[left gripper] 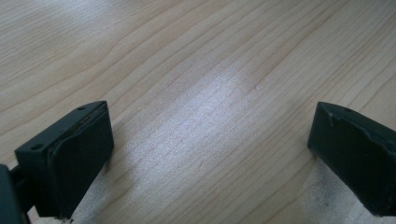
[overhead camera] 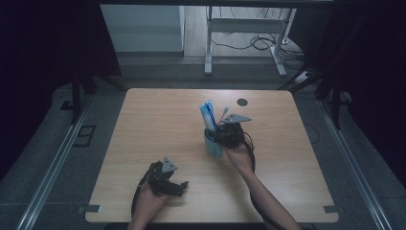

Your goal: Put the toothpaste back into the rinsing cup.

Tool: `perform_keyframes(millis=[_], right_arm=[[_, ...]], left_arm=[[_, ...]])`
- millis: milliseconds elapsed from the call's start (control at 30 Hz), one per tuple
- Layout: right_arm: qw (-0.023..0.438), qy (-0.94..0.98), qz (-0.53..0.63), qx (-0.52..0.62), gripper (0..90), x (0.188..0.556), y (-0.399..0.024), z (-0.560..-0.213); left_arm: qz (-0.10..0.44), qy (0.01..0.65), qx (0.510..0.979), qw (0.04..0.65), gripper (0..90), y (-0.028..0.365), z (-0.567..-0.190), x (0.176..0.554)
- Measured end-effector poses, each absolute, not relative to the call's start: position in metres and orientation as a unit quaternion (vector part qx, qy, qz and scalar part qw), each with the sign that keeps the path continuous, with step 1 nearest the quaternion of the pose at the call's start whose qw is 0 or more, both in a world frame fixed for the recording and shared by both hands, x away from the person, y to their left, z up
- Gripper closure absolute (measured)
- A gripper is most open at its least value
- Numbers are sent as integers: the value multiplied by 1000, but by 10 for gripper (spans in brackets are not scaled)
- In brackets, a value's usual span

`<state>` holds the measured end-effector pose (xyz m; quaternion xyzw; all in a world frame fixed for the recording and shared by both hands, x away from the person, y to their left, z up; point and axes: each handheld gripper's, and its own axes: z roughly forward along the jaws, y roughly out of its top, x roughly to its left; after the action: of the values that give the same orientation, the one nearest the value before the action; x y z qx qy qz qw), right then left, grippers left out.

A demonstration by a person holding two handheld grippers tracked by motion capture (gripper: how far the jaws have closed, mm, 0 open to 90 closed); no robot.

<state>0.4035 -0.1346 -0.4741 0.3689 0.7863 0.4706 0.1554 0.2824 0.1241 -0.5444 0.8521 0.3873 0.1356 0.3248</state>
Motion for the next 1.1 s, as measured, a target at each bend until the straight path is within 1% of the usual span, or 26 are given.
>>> perform_keyframes(millis=[267,400,567,800,1100], right_arm=[[148,791,466,368,610,405,-135,-471],[148,792,466,365,587,404,-138,-469],[138,792,473,360,517,404,-144,-464],[124,799,473,350,373,404,-151,-460],[122,806,470,339,310,396,-154,-454]], left_arm=[[136,387,852,325,3,124,-544,282],[136,386,852,325,3,124,-544,283],[136,386,853,325,3,124,-544,283],[135,387,852,326,3,124,-544,283],[135,387,852,325,3,124,-544,283]])
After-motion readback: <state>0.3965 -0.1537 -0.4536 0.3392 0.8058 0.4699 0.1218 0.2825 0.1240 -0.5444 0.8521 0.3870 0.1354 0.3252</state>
